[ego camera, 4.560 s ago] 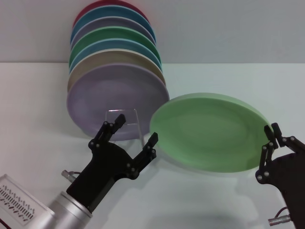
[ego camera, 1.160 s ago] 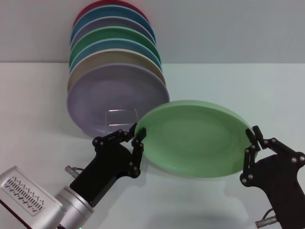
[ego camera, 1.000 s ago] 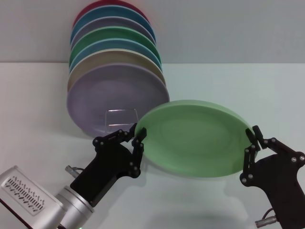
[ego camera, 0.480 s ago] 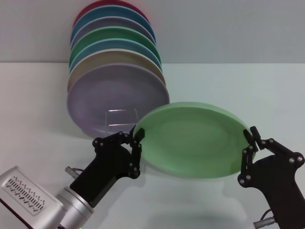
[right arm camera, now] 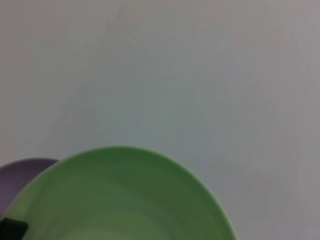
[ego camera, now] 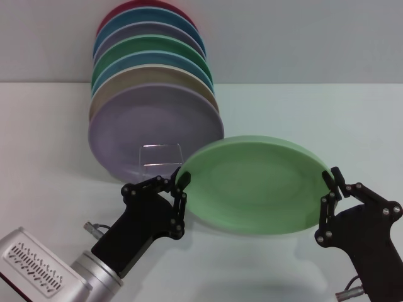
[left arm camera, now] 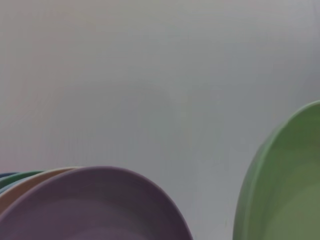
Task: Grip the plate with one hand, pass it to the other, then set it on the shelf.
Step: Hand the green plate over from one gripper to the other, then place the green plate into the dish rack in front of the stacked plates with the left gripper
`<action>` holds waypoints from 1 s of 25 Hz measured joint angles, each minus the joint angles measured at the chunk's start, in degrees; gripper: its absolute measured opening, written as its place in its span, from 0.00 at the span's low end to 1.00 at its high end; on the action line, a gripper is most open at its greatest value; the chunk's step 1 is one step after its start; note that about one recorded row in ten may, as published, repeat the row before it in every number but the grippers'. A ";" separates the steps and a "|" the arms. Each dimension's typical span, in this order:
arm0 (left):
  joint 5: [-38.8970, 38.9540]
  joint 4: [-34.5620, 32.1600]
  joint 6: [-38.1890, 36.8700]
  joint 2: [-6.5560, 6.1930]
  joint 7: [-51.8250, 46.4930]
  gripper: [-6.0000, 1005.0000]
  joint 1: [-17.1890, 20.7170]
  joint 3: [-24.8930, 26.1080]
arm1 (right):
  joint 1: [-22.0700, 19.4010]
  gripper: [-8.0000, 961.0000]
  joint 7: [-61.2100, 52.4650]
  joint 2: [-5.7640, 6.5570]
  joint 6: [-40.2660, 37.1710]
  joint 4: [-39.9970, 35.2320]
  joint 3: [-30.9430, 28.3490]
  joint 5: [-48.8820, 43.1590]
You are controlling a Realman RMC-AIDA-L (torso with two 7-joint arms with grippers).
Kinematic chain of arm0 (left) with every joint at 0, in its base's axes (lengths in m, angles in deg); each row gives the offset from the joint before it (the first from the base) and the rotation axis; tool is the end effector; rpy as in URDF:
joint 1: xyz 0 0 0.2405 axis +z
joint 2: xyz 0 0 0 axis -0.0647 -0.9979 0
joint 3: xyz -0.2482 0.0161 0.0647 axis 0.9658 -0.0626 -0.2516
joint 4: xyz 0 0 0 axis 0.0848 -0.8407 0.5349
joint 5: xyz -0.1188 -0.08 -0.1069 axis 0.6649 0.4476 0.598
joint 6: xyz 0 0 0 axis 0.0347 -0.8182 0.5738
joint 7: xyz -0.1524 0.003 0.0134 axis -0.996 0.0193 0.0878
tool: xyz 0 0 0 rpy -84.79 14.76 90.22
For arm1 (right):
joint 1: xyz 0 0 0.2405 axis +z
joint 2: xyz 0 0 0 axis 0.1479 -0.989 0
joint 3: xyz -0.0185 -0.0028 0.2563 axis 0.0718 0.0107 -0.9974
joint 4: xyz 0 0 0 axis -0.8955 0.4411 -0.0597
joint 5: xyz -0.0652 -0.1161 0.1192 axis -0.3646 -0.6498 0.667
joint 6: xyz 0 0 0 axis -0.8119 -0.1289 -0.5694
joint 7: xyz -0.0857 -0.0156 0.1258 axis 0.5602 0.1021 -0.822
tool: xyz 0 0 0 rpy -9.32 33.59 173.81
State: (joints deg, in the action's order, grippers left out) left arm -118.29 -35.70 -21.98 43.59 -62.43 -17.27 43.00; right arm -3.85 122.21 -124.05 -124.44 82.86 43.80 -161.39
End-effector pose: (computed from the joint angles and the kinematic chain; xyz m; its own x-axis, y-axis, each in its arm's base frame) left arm -0.2202 0.2463 -0.0888 0.7221 -0.1559 0.6740 0.4575 -0.6232 -0.6343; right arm 0.2320 0.1866 -0.0531 0.8660 0.3538 -0.3534 -0.3193 -0.1528 -0.9353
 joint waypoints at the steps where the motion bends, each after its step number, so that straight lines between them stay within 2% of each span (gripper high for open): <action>1: -0.01 0.02 -0.13 0.04 0.03 0.05 0.15 0.06 | 0.00 0.03 0.00 0.00 0.01 -0.09 0.02 0.00; 11: 0.25 -0.07 -0.30 0.10 0.24 0.05 0.48 0.66 | 0.95 0.06 0.00 0.21 0.01 -0.48 0.54 -0.38; 15: 0.31 -0.12 -0.34 0.09 0.25 0.05 0.87 1.44 | 0.95 0.17 -0.01 0.32 -0.46 -0.51 1.14 -0.40; 19: 0.24 -0.03 -1.31 -0.16 0.28 0.05 2.05 4.02 | 0.78 0.27 -0.42 0.53 -4.14 -1.20 4.09 -0.51; 21: 0.06 0.01 -4.98 -0.56 -0.23 0.05 3.61 5.64 | 0.87 0.31 -0.67 0.54 -8.18 -2.42 7.39 -0.43; 25: -0.07 -0.07 -9.31 -0.89 -2.00 0.05 4.86 5.96 | 0.65 0.37 -0.67 0.52 -8.94 -3.18 8.07 -0.25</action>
State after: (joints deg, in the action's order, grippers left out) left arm -118.37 -35.77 -31.29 42.70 -64.44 -12.42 48.96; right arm -3.21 121.54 -123.53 -133.38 79.68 51.88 -161.64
